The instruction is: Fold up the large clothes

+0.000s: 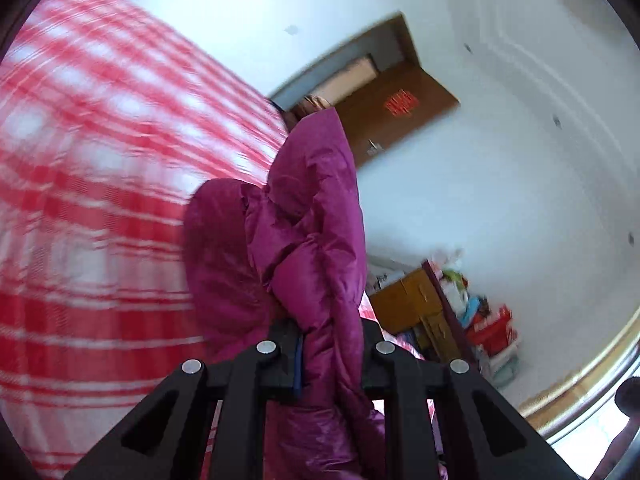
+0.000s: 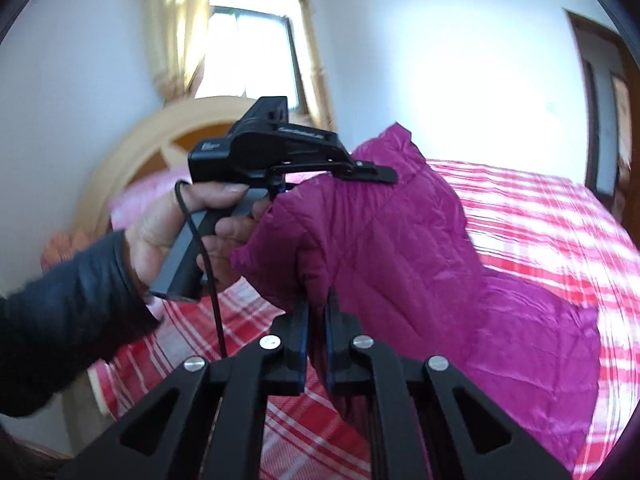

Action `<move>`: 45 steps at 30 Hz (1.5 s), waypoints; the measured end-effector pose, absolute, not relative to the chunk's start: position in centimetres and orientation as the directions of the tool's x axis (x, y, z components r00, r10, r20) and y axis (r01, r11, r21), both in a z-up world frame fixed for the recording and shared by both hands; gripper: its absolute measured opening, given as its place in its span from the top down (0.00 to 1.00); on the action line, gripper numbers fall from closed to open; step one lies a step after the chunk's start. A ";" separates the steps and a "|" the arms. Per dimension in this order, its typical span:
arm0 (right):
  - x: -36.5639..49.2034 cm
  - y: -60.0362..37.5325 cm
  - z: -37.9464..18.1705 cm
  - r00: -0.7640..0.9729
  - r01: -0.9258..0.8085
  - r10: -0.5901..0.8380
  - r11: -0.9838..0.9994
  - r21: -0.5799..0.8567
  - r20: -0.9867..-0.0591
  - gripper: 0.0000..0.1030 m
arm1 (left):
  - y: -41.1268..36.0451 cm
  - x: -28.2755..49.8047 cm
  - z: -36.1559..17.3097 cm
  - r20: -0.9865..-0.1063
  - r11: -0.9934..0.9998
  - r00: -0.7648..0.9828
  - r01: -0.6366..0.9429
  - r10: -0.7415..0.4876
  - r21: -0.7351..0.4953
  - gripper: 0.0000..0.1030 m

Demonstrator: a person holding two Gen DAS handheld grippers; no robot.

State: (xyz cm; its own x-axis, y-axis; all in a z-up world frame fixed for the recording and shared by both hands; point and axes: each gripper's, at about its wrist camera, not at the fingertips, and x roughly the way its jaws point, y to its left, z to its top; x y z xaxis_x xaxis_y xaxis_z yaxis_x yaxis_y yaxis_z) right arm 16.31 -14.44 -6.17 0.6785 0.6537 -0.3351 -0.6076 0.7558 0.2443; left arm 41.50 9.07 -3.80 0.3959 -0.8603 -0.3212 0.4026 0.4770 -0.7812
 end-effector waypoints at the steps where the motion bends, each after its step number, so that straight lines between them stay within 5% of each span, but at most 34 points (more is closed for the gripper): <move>1: 15.8 -15.8 -6.3 0.686 -0.590 0.650 0.760 0.272 -0.327 0.91 | 6.5 41.8 -3.1 -0.330 0.475 0.369 0.432 -0.869 -0.767 0.85; 12: 14.8 -25.7 -11.5 0.757 -0.334 0.559 0.777 0.534 -0.340 0.91 | -14.2 44.1 -5.8 -0.537 0.528 0.166 0.558 -0.827 -0.640 0.83; 16: 14.4 -29.1 -14.4 0.760 -0.240 0.535 0.758 0.607 -0.368 0.91 | -19.0 43.1 -6.1 -0.606 0.593 0.204 0.583 -0.769 -0.555 0.71; 21: 14.1 -31.8 -17.3 0.741 -0.154 0.527 0.736 0.660 -0.415 0.92 | -19.6 41.2 -3.0 -0.521 0.533 0.239 0.653 -0.820 -0.539 0.58; 24: 14.1 -32.4 -18.9 0.716 -0.119 0.529 0.735 0.668 -0.456 0.92 | -18.2 41.1 -2.4 -0.503 0.546 0.293 0.683 -0.813 -0.485 0.37; 28: 13.8 -32.6 -18.9 0.692 -0.126 0.537 0.748 0.651 -0.483 0.90 | -16.3 41.1 -5.7 -0.584 0.637 0.355 0.662 -0.730 -0.394 0.34; 31: 13.2 -33.4 -17.9 0.704 -0.103 0.497 0.778 0.620 -0.507 0.75 | -15.7 41.1 -9.3 -0.655 0.703 0.383 0.629 -0.651 -0.331 0.34; 33: 12.6 -34.6 -16.8 0.738 -0.049 0.429 0.803 0.594 -0.520 0.48 | -15.4 40.6 -11.4 -0.662 0.713 0.386 0.618 -0.642 -0.330 0.34; 36: 11.9 -36.5 -13.4 0.815 0.076 0.227 0.870 0.488 -0.533 0.48 | -15.4 39.6 -12.2 -0.647 0.726 0.439 0.632 -0.624 -0.271 0.33; 39: 13.1 -37.2 -8.6 0.879 0.043 0.193 0.879 0.475 -0.436 0.48 | -16.2 39.0 -12.1 -0.648 0.734 0.474 0.649 -0.597 -0.201 0.32; 42: 17.0 -36.1 -3.7 0.904 -0.072 0.257 0.879 0.471 -0.341 0.45 | -15.7 38.0 -11.3 -0.628 0.740 0.497 0.643 -0.599 -0.197 0.32; 45: 23.2 -35.1 -0.7 0.861 -0.214 0.441 0.765 0.608 -0.252 0.25 | -15.1 36.1 -10.1 -0.570 0.725 0.530 0.665 -0.628 -0.181 0.32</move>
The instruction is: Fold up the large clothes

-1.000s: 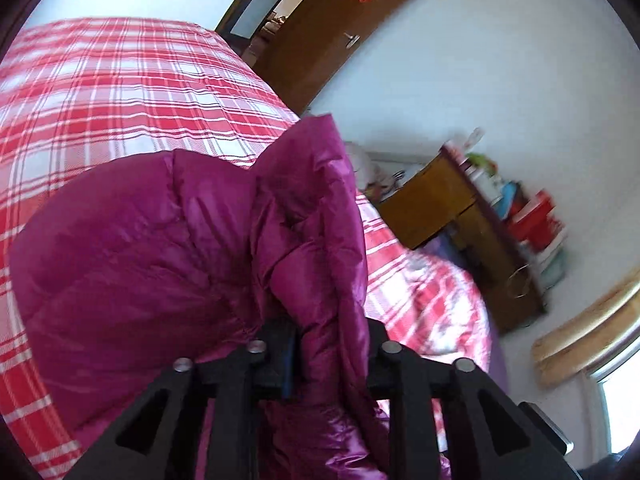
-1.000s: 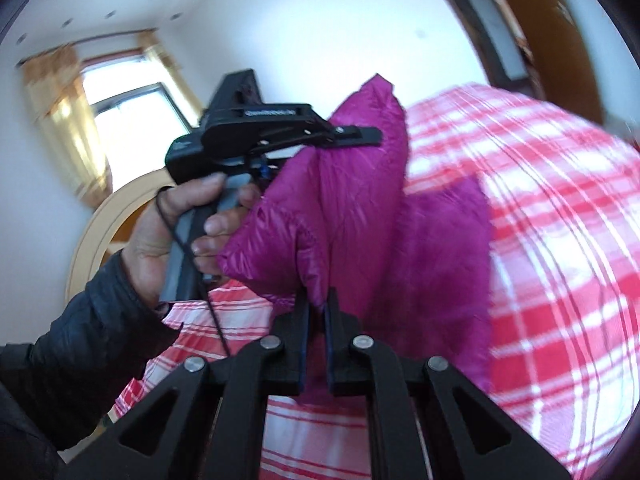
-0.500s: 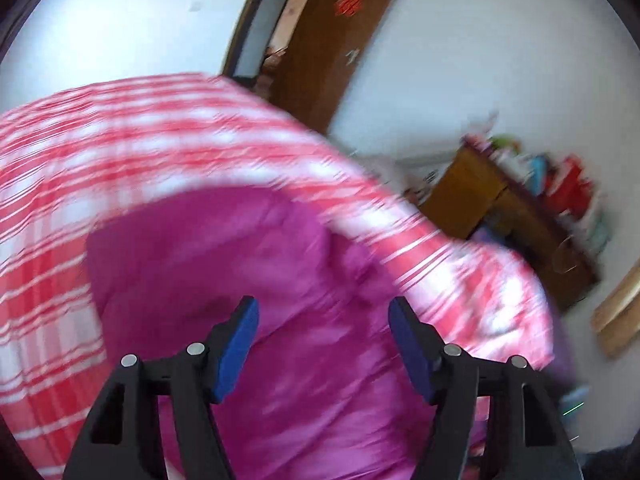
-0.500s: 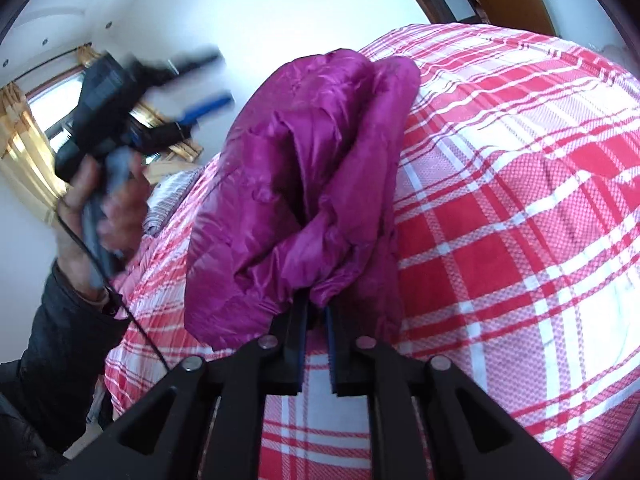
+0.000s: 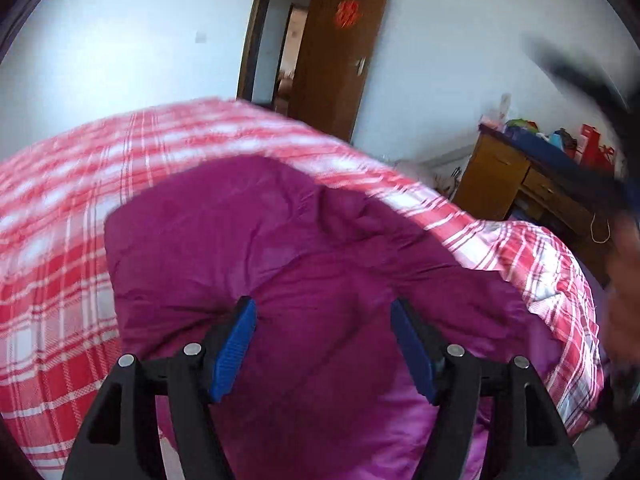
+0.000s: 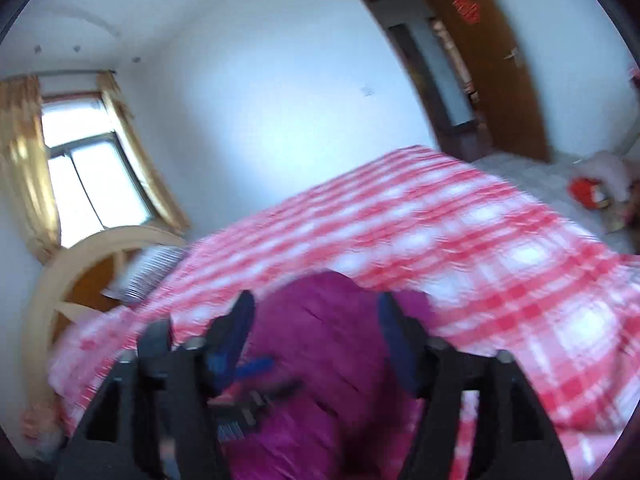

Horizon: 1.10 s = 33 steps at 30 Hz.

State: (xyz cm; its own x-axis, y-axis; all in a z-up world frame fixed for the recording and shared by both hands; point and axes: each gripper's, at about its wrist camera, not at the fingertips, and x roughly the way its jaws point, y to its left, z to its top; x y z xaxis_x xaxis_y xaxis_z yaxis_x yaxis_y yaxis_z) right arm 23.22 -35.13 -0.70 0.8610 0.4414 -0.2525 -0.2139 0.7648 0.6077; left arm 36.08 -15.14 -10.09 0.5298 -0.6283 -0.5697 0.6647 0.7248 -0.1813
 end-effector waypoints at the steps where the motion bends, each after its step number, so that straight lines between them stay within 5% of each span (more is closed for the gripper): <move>1: 25.4 -34.6 -0.5 0.832 -0.241 0.496 0.726 0.644 -0.249 0.25 | -15.2 35.7 -10.1 -0.568 0.728 0.540 0.667 -0.621 -0.161 0.32; 5: 31.2 -31.3 -1.9 0.779 -0.197 0.508 0.755 0.625 -0.368 0.25 | -14.5 36.2 -10.1 -0.560 0.785 0.618 0.611 -0.552 -0.100 0.32; 12: 31.5 -34.0 -10.9 0.778 0.014 0.328 0.844 0.536 -0.536 0.27 | -12.1 42.0 -11.7 -0.608 0.885 0.648 0.399 -0.458 -0.242 0.23; 21: 31.5 -35.7 -16.5 0.772 0.076 0.341 0.789 0.610 -0.537 0.29 | -15.6 42.1 -15.2 -0.659 0.907 0.672 0.420 -0.337 -0.036 0.16; 33: 32.2 -35.2 -17.7 0.745 0.089 0.349 0.793 0.603 -0.569 0.28 | -15.8 42.3 -16.6 -0.671 0.912 0.662 0.408 -0.334 -0.051 0.12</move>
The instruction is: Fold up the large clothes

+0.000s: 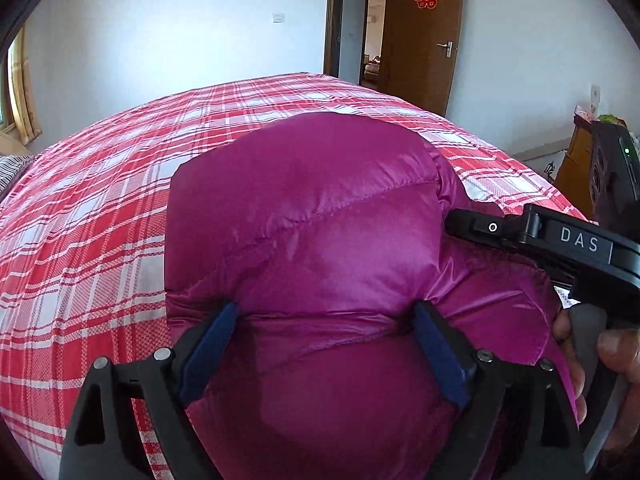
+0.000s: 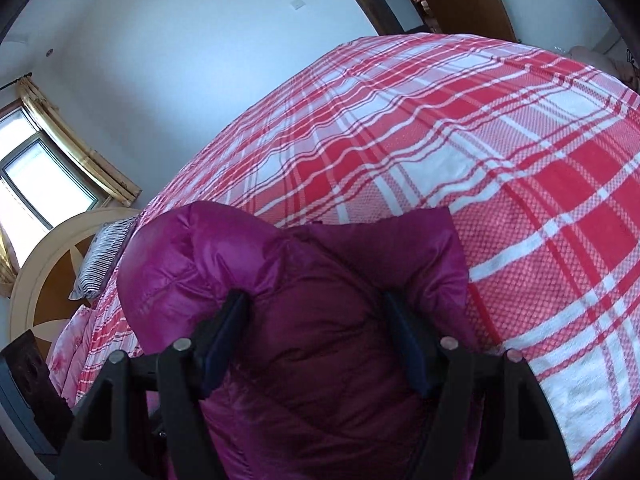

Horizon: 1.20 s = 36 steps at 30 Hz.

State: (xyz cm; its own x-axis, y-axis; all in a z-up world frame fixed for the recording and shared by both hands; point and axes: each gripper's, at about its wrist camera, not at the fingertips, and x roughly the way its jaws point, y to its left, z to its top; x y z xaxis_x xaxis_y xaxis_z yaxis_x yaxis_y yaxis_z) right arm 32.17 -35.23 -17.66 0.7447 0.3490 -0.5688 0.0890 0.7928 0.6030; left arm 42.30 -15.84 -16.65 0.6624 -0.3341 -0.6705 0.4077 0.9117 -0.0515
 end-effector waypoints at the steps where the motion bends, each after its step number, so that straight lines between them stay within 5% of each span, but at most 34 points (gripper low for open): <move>1: 32.1 -35.1 -17.6 0.745 0.090 0.345 0.796 0.598 -0.571 0.28 | -15.9 42.2 -16.6 -0.671 0.912 0.662 0.408 -0.335 -0.053 0.12; 36: 32.8 -34.4 -18.1 0.732 0.106 0.309 0.829 0.549 -0.607 0.27 | -16.1 42.4 -17.4 -0.680 0.913 0.660 0.406 -0.319 -0.035 0.10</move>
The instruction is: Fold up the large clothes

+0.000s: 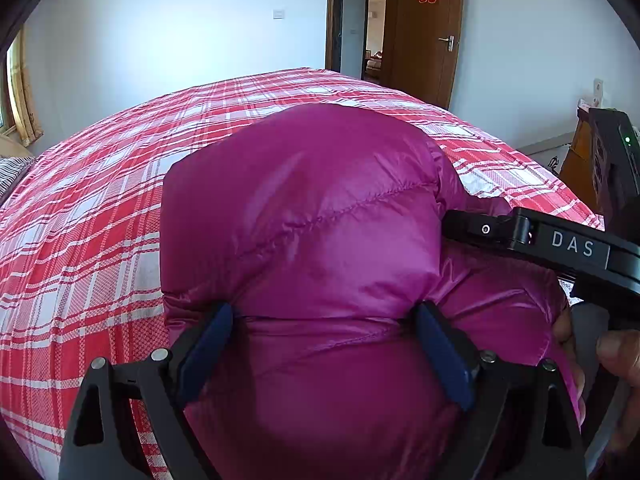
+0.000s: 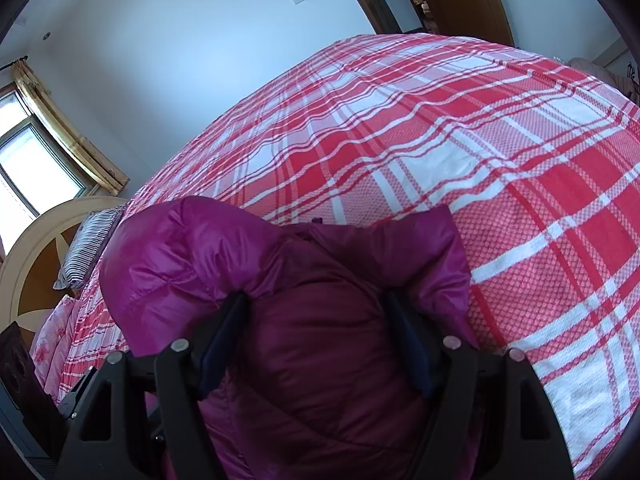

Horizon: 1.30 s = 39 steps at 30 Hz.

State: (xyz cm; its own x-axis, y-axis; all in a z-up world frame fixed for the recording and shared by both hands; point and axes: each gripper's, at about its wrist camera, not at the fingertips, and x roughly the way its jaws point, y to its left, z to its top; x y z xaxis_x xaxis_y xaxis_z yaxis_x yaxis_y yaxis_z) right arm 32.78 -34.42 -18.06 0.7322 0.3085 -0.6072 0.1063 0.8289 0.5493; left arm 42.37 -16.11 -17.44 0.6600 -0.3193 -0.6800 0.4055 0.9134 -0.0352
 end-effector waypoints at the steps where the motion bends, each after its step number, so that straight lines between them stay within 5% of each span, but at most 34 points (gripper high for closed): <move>1: 32.8 -34.4 -18.1 0.732 0.106 0.309 0.828 0.550 -0.606 0.27 | -16.1 42.4 -17.5 -0.680 0.913 0.660 0.405 -0.319 -0.034 0.10; 12: 32.1 -35.0 -16.9 0.723 0.077 0.335 0.830 0.552 -0.604 0.26 | -14.0 41.3 -16.2 -0.665 0.903 0.654 0.424 -0.360 -0.071 0.10; 16: 29.2 -36.7 -14.6 0.776 0.059 0.299 0.842 0.536 -0.556 0.16 | -10.0 39.4 -15.2 -0.621 0.885 0.643 0.418 -0.449 -0.207 0.10; 22: 27.3 -39.0 -16.2 0.726 0.076 0.306 0.854 0.514 -0.615 0.15 | -6.9 39.3 -17.4 -0.596 0.807 0.543 0.400 -0.591 -0.435 0.10; 33: 28.8 -39.5 -19.0 0.674 -0.019 0.466 0.787 0.616 -0.574 0.31 | -7.5 40.9 -19.3 -0.561 0.695 0.409 0.413 -0.719 -0.589 0.10; 36: 29.3 -39.1 -19.3 0.624 -0.079 0.571 0.726 0.683 -0.534 0.47 | -7.7 40.8 -19.2 -0.556 0.689 0.406 0.427 -0.725 -0.586 0.10; 39: 29.4 -38.5 -19.5 0.600 -0.083 0.588 0.720 0.689 -0.542 0.47 | -7.7 40.5 -19.2 -0.547 0.682 0.408 0.434 -0.731 -0.588 0.10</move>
